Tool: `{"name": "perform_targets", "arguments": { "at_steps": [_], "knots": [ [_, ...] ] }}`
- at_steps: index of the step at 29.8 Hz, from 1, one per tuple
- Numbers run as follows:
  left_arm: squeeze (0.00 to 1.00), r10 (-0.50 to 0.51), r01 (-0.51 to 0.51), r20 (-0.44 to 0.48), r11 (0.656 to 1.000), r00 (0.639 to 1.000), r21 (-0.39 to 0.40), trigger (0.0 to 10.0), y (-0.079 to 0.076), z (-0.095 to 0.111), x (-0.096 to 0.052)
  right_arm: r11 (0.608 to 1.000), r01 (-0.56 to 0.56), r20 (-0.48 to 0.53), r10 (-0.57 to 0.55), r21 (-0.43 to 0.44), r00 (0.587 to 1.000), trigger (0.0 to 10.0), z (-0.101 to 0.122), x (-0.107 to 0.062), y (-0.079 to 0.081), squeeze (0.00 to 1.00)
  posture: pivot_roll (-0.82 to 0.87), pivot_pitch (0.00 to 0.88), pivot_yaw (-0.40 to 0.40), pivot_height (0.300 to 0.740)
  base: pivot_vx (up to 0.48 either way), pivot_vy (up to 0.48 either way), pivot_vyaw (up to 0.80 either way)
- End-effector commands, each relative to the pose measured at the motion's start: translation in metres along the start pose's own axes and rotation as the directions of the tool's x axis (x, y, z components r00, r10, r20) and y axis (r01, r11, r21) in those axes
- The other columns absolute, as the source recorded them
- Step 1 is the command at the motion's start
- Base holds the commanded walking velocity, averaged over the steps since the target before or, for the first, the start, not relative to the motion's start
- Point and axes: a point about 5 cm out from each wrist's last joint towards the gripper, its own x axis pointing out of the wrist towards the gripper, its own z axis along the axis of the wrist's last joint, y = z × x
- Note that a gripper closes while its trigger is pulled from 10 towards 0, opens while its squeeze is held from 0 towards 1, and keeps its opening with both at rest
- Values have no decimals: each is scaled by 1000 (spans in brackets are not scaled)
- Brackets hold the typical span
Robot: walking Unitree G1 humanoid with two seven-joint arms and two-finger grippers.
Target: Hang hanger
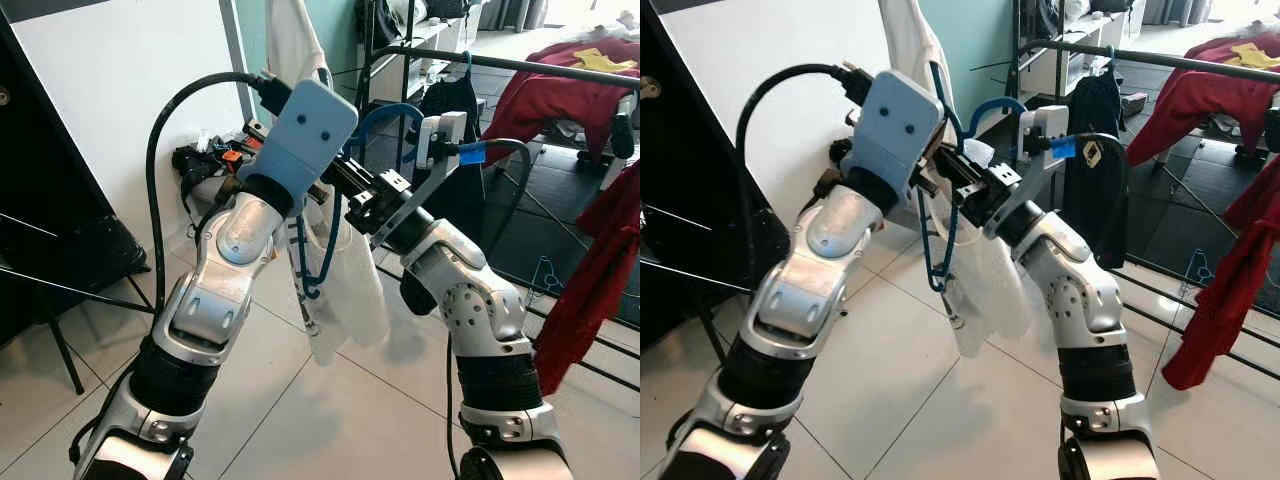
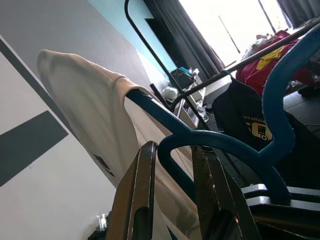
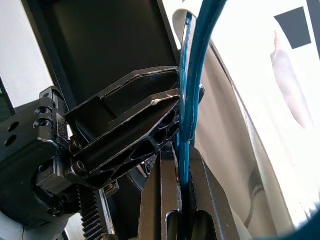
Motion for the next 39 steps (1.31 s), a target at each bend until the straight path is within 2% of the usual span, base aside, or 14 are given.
{"name": "perform_targets", "arguments": {
  "at_steps": [1, 7, 8, 9, 10, 12, 14, 15, 18, 27, 32, 34, 37, 39],
  "knots": [
    [0, 103, -104, 19, 992, 995, 66, 10000, 21, 4, 3, 997, -83, -15, 83, 4, 996, 10000, -3, 3, 13, 0, -35, 52, 87, 740, 0, 0, 0],
    [0, 137, -138, 15, 987, 990, 88, 10000, 30, 2, 2, 996, -92, -19, 92, 5, 996, 10000, -3, 3, 14, 0, -32, 51, 85, 740, 0, 0, 0],
    [0, 52, -53, 22, 998, 998, 39, 10000, 24, 4, 1, 996, -88, -23, 88, 2, 996, 10000, -4, 4, 14, 0, -31, 52, 83, 740, 0, 0, 0],
    [0, 52, -53, 22, 998, 998, 39, 10000, 24, 4, 1, 996, -88, -23, 88, 2, 996, 10000, -4, 4, 14, 0, -31, 52, 83, 740, 0, 0, 0],
    [0, -51, 52, 34, 998, 998, -29, 10000, 16, 5, -2, 997, -81, -26, 81, 0, 996, 10000, -4, 4, 12, 0, -30, 52, 81, 740, 0, 0, 0],
    [0, -202, 213, 74, 960, 977, -180, 10000, 6, 7, -9, 998, -61, -30, 61, -5, 998, 10000, -4, 4, 9, 0, -30, 53, 80, 740, 0, 0, 0],
    [0, -202, 213, 74, 960, 977, -180, 10000, 6, 7, -9, 998, -61, -30, 61, -5, 998, 10000, -4, 4, 9, 0, -30, 53, 80, 740, 0, 0, 0],
    [0, -237, 251, 91, 943, 967, -218, 10000, 5, 8, -12, 998, -55, -30, 55, -5, 998, 10000, -3, 4, 8, 0, -29, 54, 80, 740, 0, 0, 0],
    [0, -243, 262, 101, 926, 965, -271, 10000, 20, 8, -17, 999, -44, -30, 44, -4, 999, 10000, -3, 3, 7, 0, -31, 54, 79, 740, 0, 0, 0],
    [0, -258, 266, 67, 938, 964, -224, 10000, 56, 0, -27, 1000, -17, -31, 17, -3, 999, 10000, -3, 3, 3, 0, -29, 52, 77, 740, 0, 0, 0],
    [0, -299, 308, 73, 923, 951, -232, 10000, 63, 1, -33, 1000, -11, -35, 11, -4, 999, 10000, -3, 3, 2, 0, -30, 51, 74, 740, 0, 0, 0],
    [0, -230, 232, 33, 954, 973, -192, 10000, 73, -3, -31, 1000, -13, -35, 13, -4, 999, 10000, -3, 4, 2, 0, -30, 52, 74, 740, 0, 0, 0],
    [0, -209, 210, 22, 962, 978, -172, 10000, 76, -5, -31, 1000, -15, -34, 15, -3, 999, 10000, -3, 4, 2, 0, -29, 51, 73, 740, 0, 0, 0],
    [0, -141, 140, -22, 989, 990, -50, 10000, 75, -11, -26, 1000, -25, -32, 25, -1, 999, 10000, -2, 4, 3, 0, -30, 50, 72, 740, 0, 0, 0]
  ]
}}
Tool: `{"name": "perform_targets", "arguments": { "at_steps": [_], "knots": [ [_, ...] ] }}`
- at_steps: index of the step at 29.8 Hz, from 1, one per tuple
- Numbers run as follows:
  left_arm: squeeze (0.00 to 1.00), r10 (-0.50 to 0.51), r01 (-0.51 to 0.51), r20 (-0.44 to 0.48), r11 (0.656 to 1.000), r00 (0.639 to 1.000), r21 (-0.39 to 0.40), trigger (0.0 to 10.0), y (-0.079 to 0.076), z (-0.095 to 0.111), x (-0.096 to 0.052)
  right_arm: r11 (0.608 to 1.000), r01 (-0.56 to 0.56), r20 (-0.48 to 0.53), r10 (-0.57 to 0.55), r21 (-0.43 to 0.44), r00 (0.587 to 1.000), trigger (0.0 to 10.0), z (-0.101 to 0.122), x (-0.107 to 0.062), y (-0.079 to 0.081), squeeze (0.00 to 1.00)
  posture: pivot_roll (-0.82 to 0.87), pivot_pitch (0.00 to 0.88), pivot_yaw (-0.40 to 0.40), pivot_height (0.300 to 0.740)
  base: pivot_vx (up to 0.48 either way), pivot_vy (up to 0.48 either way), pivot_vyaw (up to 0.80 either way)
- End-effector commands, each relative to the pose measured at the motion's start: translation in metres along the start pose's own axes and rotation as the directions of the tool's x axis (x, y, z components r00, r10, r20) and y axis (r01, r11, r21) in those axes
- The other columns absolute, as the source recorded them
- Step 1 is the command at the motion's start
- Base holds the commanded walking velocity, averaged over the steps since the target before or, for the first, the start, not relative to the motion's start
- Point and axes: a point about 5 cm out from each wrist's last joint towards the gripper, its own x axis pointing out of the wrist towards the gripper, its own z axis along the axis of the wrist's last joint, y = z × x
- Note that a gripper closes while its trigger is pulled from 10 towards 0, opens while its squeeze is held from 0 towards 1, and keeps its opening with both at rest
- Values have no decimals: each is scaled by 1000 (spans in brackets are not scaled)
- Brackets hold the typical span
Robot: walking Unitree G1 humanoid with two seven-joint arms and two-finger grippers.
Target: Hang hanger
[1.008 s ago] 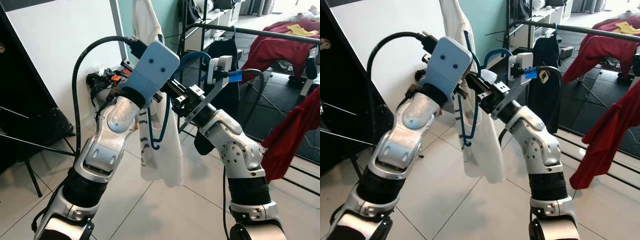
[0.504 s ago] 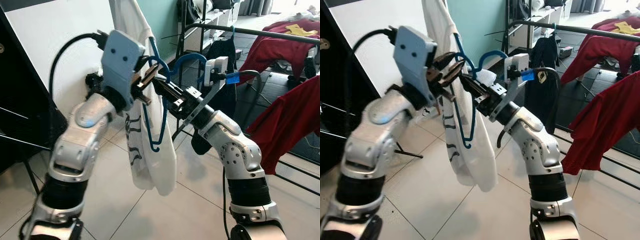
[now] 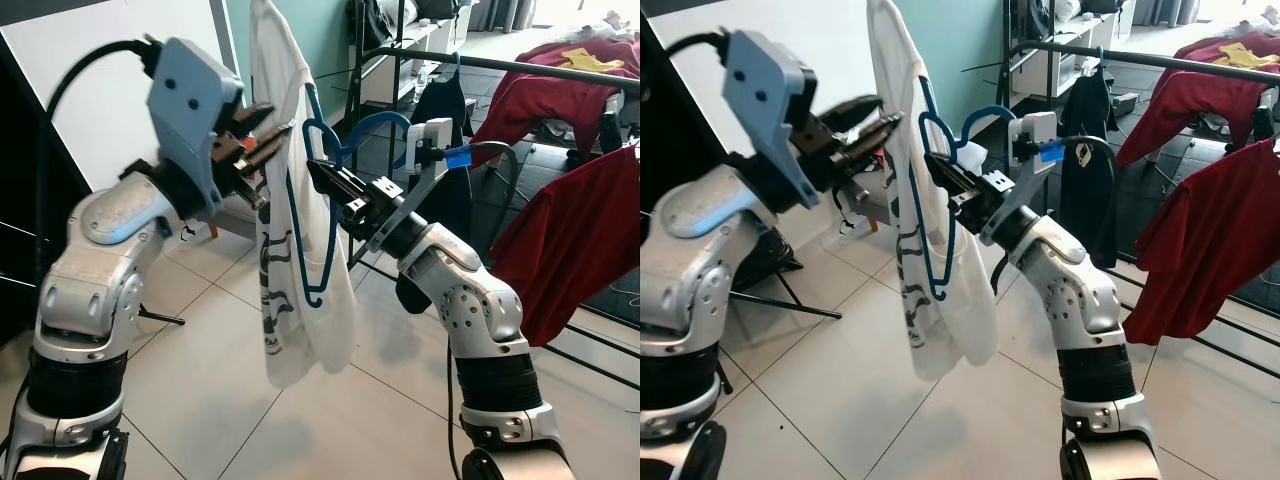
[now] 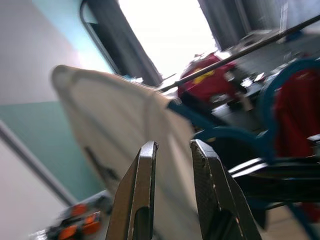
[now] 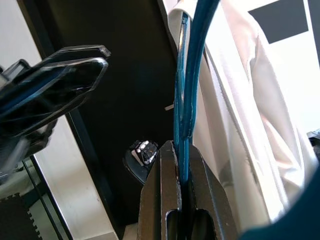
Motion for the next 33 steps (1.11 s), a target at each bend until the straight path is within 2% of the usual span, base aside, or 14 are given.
{"name": "perform_targets", "arguments": {
  "at_steps": [1, 2, 3, 4, 12, 18, 23, 27, 33],
  "knots": [
    [0, 48, -45, -34, 996, 998, 79, 10000, 4, -6, 1, 999, -34, 11, 34, -6, 999, 10000, 4, 5, 5, 0, -30, 50, 72, 740, 0, 0, 0],
    [0, 95, -86, -46, 982, 994, 169, 10000, -1, -10, 5, 999, -42, 12, 42, -5, 999, 10000, 4, 6, 7, 0, -32, 48, 73, 740, 0, 0, 0],
    [0, 95, -86, -46, 982, 994, 169, 10000, -1, -10, 5, 999, -42, 12, 42, -5, 999, 10000, 4, 6, 7, 0, -32, 48, 73, 740, 0, 0, 0],
    [0, 105, -94, -47, 978, 993, 189, 10000, -8, -12, 8, 999, -48, 12, 48, -4, 999, 10000, 4, 6, 8, 0, -34, 47, 74, 740, 0, 0, 0],
    [0, 77, -70, -40, 987, 996, 142, 10000, -31, -14, 15, 999, -54, 14, 54, -4, 998, 10000, 4, 6, 9, 0, -35, 46, 78, 740, 0, 0, 0],
    [0, 81, -78, -25, 991, 996, 106, 10000, -31, -12, 18, 999, -54, 15, 54, -3, 998, 10000, 4, 5, 9, 0, -34, 48, 80, 740, 0, 0, 0],
    [0, 148, -142, -31, 978, 988, 154, 10000, -25, -16, 18, 998, -56, 20, 56, 0, 998, 10000, 4, 5, 10, 0, -34, 51, 81, 740, 0, 0, 0],
    [0, 258, -246, -37, 947, 965, 205, 10000, -14, -18, 18, 998, -66, 26, 66, 4, 998, 10000, 5, 5, 11, 0, -36, 52, 78, 740, 0, 0, 0],
    [0, 270, -259, -35, 948, 962, 187, 10000, -16, -19, 21, 997, -74, 29, 74, 3, 997, 10000, 7, 5, 12, 0, -40, 52, 78, 740, 0, 0, 0]
  ]
}}
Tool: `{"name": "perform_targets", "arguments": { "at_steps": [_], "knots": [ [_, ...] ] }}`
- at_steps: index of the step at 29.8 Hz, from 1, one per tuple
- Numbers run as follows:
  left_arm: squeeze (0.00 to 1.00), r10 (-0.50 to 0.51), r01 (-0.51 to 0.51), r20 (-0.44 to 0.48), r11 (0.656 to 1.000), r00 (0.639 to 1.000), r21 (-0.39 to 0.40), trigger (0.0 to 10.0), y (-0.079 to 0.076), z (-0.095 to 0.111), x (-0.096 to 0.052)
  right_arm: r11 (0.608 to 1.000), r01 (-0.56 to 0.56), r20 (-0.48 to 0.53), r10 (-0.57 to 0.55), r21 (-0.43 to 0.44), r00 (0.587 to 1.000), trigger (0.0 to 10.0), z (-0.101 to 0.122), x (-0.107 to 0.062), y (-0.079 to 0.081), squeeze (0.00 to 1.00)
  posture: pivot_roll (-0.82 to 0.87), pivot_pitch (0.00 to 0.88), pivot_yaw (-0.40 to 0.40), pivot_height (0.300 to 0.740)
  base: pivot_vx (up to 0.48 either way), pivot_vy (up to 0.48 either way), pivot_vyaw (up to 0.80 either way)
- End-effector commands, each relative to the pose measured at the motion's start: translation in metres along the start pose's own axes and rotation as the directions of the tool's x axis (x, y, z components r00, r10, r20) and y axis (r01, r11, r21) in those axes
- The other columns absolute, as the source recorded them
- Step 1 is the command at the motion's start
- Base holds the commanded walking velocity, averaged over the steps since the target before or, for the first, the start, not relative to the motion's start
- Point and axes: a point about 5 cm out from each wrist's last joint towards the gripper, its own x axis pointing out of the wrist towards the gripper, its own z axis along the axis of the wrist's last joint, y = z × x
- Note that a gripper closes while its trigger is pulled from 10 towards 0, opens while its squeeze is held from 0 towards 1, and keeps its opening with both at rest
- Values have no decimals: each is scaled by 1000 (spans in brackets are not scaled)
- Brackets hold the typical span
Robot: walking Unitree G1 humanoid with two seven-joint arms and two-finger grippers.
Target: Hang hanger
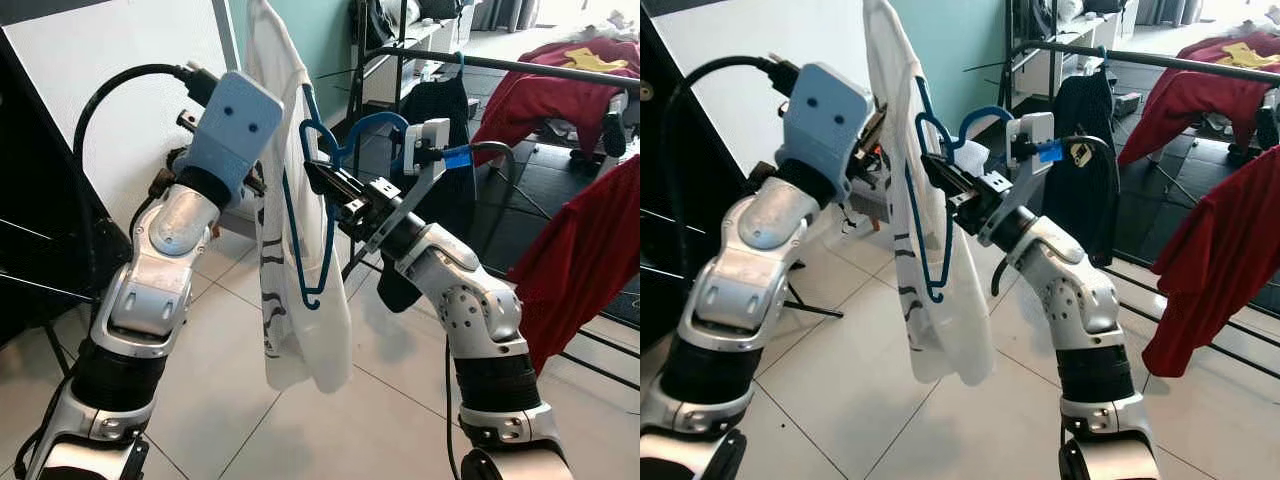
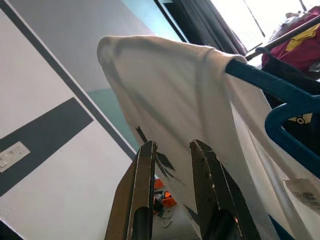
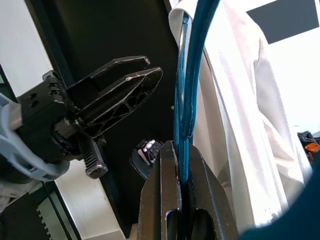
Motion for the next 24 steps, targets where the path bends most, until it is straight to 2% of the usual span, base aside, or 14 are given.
{"name": "perform_targets", "arguments": {
  "at_steps": [1, 9, 21, 24],
  "knots": [
    [0, -8, 8, 15, 1000, 1000, -6, 10000, -3, 2, 3, 998, -57, 30, 57, -12, 998, 10000, 8, 4, 10, 0, -41, 53, 81, 740, 0, 0, 0],
    [0, -47, 47, 19, 999, 999, -14, 10000, -12, 2, 4, 998, -57, 30, 57, -12, 998, 10000, 8, 4, 10, 0, -41, 54, 82, 740, 0, 0, 0],
    [0, -62, 62, -6, 998, 998, -5, 10000, -18, -3, 4, 998, -59, 32, 60, -11, 998, 10000, 8, 4, 10, 0, -38, 53, 82, 740, 0, 0, 0],
    [0, -52, 52, -35, 999, 998, 5, 10000, -17, -9, 6, 998, -66, 33, 67, -11, 997, 10000, 8, 4, 12, 0, -43, 54, 83, 740, 0, 0, 0]
  ]
}}
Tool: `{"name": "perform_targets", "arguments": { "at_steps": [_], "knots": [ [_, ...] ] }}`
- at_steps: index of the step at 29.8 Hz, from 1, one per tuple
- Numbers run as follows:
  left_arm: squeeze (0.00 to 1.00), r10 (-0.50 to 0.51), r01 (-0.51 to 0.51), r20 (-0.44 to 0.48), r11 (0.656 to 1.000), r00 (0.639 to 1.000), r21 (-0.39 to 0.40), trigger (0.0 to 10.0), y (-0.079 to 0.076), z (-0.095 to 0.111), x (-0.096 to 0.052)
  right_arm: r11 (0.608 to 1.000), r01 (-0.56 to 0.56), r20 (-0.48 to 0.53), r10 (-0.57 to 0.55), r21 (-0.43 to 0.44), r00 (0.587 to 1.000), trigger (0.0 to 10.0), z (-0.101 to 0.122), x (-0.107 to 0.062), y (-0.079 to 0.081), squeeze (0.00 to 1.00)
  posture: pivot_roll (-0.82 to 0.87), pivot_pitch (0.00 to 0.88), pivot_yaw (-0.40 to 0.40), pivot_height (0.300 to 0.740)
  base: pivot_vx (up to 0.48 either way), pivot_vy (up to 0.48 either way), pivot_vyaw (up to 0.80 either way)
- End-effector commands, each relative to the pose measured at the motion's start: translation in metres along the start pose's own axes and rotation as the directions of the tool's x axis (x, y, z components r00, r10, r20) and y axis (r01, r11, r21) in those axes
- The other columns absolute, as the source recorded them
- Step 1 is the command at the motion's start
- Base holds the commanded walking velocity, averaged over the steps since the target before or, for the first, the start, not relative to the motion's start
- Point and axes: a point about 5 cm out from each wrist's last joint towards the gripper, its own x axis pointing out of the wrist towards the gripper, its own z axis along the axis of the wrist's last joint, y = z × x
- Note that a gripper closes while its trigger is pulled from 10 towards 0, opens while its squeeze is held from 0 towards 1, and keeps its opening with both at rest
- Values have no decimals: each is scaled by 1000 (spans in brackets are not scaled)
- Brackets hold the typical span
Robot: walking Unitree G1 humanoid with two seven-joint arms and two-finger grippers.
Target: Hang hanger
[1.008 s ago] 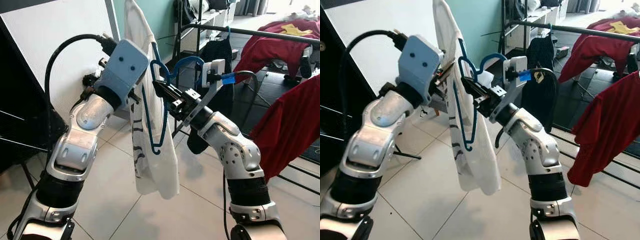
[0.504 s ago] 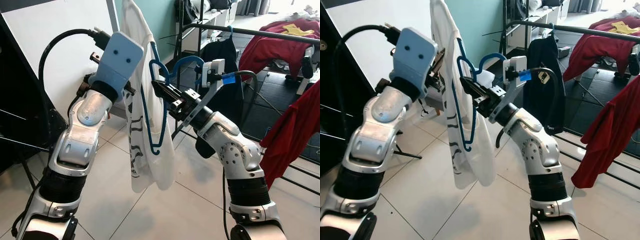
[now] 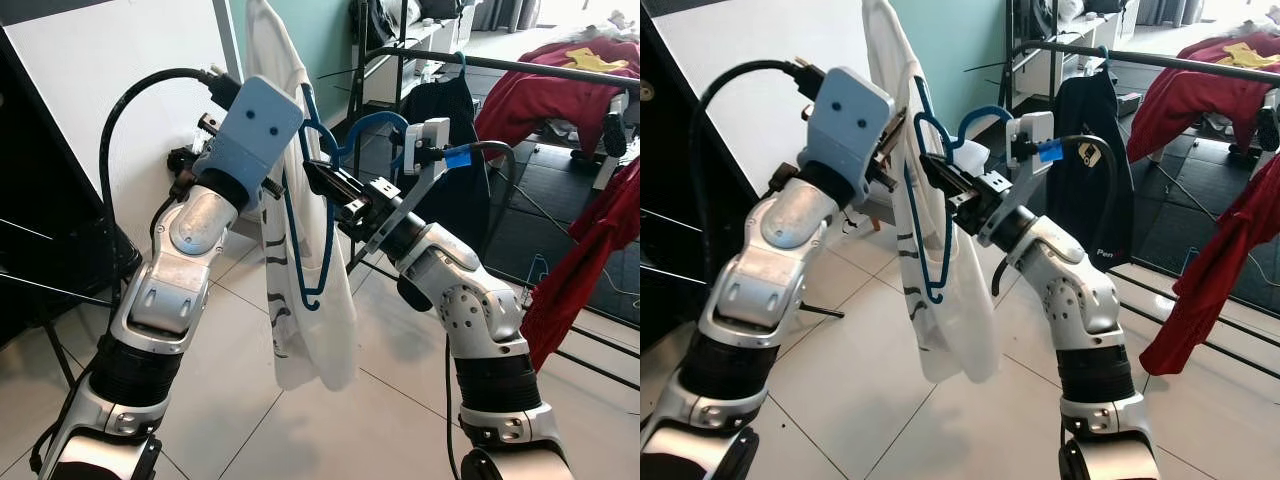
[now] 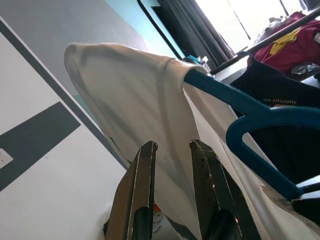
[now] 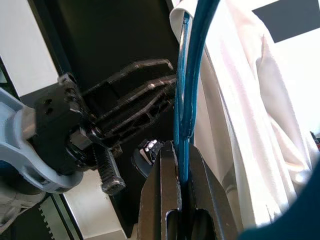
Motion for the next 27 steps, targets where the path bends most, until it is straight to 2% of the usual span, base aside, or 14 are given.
{"name": "perform_targets", "arguments": {
  "at_steps": [1, 13, 19, 27],
  "knots": [
    [0, -2, 2, -36, 1000, 999, 10, 10000, -2, -8, 0, 998, -58, 35, 59, -13, 998, 10000, 8, 5, 11, 0, -43, 54, 83, 740, 0, 0, 0],
    [0, -8, 8, -63, 1000, 998, 11, 10000, -4, -18, 5, 993, -116, 27, 117, -11, 993, 10000, 7, 5, 21, 0, -47, 52, 85, 740, 0, 0, 0],
    [0, 25, -24, -51, 999, 998, 27, 10000, 5, -16, 8, 983, -186, -5, 185, -11, 983, 10000, 1, 4, 33, 0, -48, 49, 85, 740, 0, 0, 0],
    [0, 68, -66, -32, 996, 997, 60, 10000, 18, -11, 9, 981, -195, -21, 195, -10, 981, 10000, -2, 4, 34, 0, -43, 45, 81, 740, 0, 0, 0]
  ]
}}
